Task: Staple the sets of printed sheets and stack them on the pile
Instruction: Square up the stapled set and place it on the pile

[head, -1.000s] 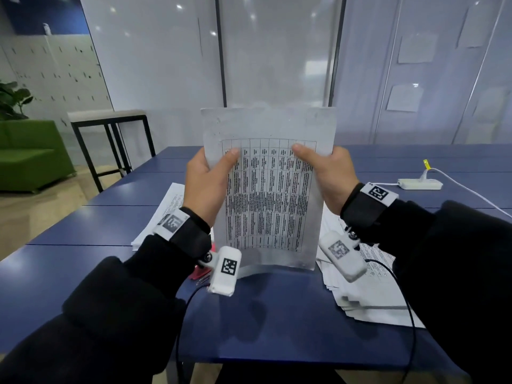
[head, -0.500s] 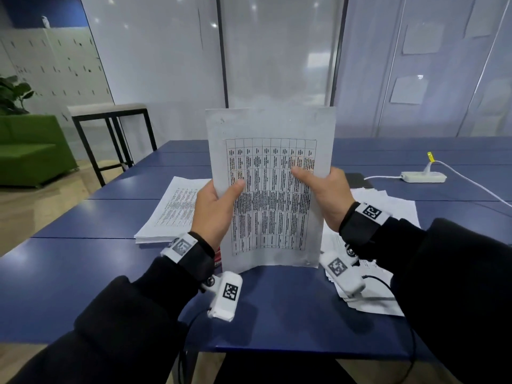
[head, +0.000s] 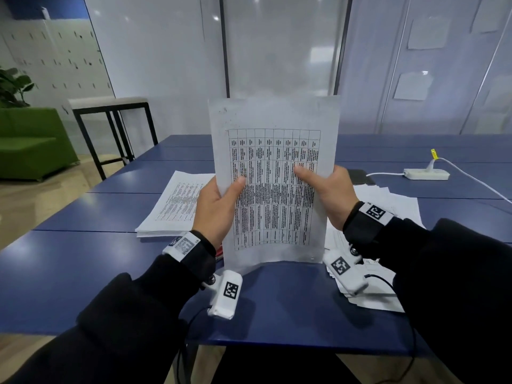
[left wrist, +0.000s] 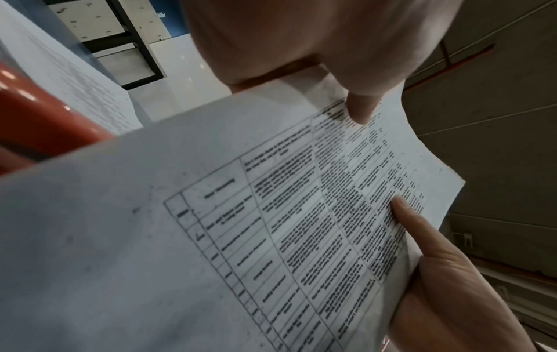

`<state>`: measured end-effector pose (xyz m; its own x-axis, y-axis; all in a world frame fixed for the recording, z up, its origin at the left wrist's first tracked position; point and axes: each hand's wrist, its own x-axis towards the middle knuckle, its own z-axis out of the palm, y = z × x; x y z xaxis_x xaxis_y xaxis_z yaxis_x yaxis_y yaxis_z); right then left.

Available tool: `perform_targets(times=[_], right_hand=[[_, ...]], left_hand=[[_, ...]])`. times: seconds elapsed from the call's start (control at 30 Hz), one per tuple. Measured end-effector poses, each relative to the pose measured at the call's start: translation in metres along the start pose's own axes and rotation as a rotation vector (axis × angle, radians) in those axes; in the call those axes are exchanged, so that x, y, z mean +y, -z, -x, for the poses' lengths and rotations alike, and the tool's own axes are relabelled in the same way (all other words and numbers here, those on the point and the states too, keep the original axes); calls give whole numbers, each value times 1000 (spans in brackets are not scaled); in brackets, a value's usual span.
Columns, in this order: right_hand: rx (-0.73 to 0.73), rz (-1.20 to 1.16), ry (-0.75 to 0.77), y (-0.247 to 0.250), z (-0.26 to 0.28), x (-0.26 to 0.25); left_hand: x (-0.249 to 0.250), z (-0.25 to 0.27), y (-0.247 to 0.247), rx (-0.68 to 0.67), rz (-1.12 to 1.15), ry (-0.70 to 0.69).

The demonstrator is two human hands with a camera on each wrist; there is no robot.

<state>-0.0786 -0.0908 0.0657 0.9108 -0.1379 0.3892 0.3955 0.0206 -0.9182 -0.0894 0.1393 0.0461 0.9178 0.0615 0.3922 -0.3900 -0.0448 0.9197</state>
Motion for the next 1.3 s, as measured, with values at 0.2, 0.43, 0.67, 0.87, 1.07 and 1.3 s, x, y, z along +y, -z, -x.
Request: perform_targets(times=[0.2,0.43,0.67,0.87,1.07,1.3], right_hand=[[-13,-20,-37,-5,-2,6],[-273,-96,-387,-65,-13,4],[-798,729,-116,-138,-11,46],[-1130,1183,151,-163,21,69],[-921,872,-107,-119,29,68],[40,-24,-478,-27,-8,41]], left_hand=[[0,1,11,22,-90,0],[34,-26,101,118,-319,-58],[60,-13,226,274,-569,18],[50,7,269,266,-555,117],[40,15,247,180,-515,171],[30,11,163,-152,-593,126]])
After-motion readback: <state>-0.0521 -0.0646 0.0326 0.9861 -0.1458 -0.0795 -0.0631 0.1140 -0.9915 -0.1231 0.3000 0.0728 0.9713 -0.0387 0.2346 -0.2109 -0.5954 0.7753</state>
